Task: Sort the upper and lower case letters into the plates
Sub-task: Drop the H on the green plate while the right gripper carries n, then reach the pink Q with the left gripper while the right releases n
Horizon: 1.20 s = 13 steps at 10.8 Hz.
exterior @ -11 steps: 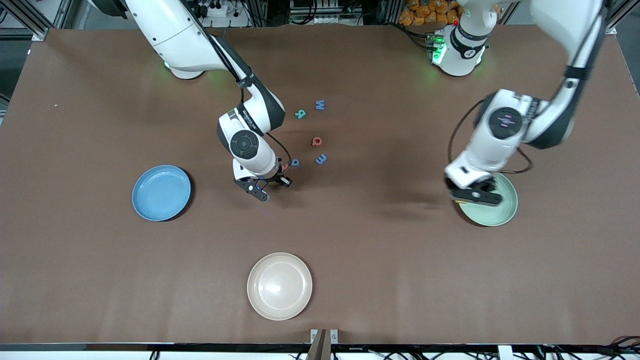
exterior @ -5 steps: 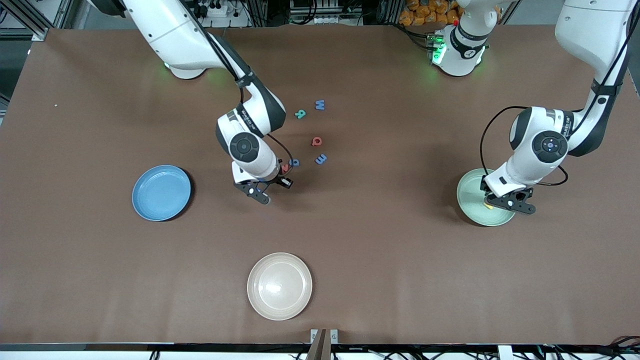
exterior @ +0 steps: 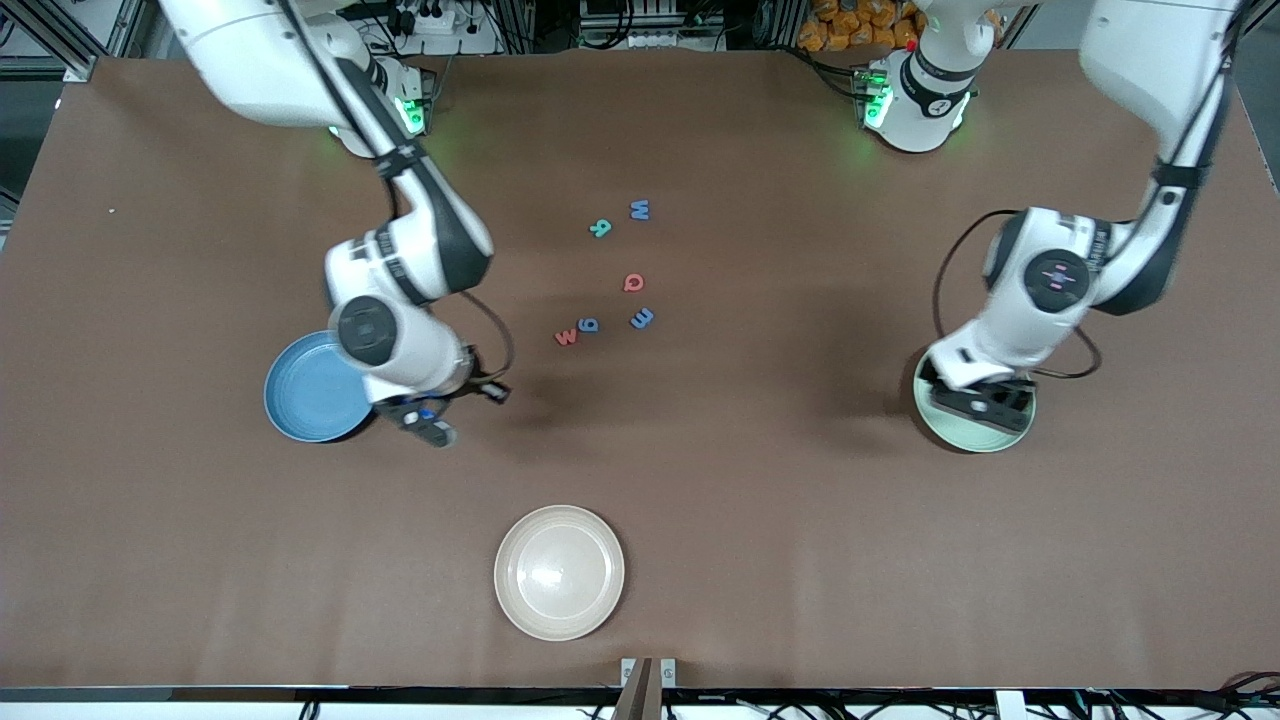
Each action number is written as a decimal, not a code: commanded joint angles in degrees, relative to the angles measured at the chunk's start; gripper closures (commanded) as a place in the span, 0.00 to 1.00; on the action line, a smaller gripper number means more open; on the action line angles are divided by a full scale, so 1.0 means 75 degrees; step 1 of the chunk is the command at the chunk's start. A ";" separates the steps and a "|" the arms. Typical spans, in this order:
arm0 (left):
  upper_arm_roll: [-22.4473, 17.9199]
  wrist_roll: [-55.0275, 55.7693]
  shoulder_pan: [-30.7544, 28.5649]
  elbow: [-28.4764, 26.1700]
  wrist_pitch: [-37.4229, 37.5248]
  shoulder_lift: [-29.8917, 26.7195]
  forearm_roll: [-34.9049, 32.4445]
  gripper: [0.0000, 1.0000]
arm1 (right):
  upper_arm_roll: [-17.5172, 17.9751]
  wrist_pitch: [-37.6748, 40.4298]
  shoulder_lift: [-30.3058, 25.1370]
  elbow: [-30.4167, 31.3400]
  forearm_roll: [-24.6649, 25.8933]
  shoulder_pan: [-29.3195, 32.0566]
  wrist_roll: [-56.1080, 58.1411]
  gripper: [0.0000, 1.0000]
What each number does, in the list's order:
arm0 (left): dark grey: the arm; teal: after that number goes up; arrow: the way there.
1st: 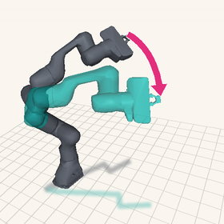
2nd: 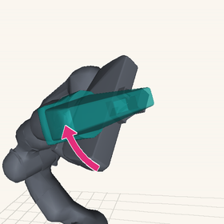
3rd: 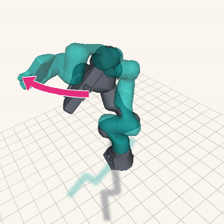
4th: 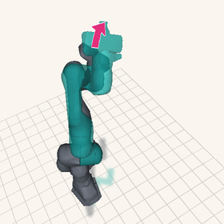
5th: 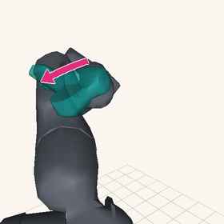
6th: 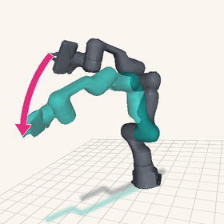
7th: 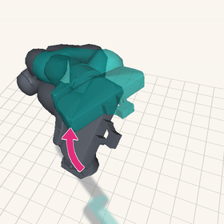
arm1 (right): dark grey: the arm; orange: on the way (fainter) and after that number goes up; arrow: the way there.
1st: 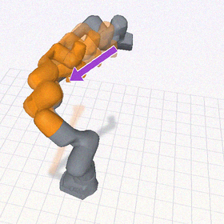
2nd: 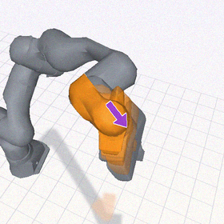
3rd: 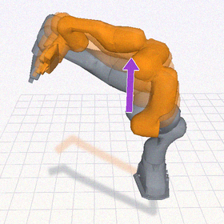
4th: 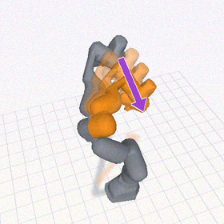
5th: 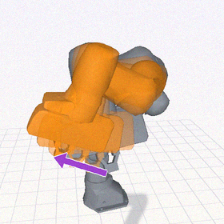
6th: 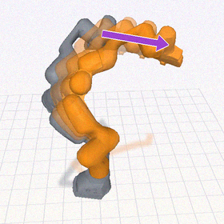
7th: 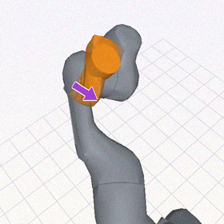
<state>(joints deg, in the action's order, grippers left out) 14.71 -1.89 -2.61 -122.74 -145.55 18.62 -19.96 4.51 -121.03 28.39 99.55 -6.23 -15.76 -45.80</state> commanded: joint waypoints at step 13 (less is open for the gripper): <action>0.0629 0.3731 0.5163 0.2067 0.0094 0.1816 0.1069 0.00 | -0.0051 0.0281 0.0094 0.0531 0.0701 0.3086 0.3529 0.41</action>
<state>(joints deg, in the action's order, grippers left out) 20.12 24.16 34.19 -112.04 -145.49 27.94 -11.73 3.57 -118.56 29.42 103.21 -1.82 6.88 -18.85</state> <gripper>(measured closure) 0.000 0.709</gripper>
